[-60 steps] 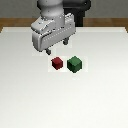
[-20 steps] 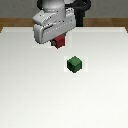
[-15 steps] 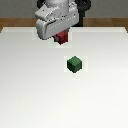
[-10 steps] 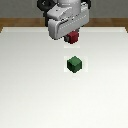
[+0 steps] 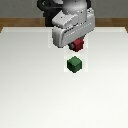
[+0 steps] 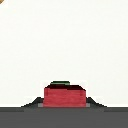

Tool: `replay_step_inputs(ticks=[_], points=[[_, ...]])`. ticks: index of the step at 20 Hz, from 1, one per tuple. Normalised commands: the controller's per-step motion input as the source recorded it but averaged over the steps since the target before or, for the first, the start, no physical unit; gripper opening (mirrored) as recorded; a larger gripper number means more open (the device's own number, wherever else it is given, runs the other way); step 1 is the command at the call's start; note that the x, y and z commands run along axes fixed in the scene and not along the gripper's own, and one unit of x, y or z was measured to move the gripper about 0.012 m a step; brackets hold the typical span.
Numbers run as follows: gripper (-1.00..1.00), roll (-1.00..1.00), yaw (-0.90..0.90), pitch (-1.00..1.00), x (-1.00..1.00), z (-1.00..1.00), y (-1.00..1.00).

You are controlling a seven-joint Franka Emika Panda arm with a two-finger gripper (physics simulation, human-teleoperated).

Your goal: Place the red cube on top of the green cube.

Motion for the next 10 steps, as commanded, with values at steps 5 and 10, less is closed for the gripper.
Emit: replay_step_inputs(ticks=[5, 10], points=[[-1.0, 0.0, 0.0, 0.0, -0.4, 0.0, 0.0], [-1.0, 0.0, 0.0, 0.0, 0.0, 0.0, -0.2]])
